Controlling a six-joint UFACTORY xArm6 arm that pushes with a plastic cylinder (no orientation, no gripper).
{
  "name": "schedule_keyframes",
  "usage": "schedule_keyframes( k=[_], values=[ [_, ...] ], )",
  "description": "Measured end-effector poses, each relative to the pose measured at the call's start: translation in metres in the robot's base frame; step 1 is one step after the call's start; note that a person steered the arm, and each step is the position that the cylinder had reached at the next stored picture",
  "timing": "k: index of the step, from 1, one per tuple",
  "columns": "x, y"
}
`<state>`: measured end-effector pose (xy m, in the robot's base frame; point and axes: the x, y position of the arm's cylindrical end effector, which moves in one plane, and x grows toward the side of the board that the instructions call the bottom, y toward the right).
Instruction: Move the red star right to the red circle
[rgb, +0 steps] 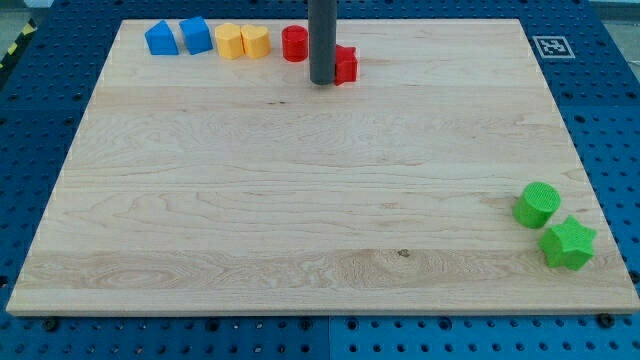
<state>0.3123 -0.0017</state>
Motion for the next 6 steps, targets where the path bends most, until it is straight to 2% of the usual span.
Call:
schedule_keyframes(
  k=[3, 6],
  values=[
    [0.021, 0.069],
    [0.007, 0.051]
  ],
)
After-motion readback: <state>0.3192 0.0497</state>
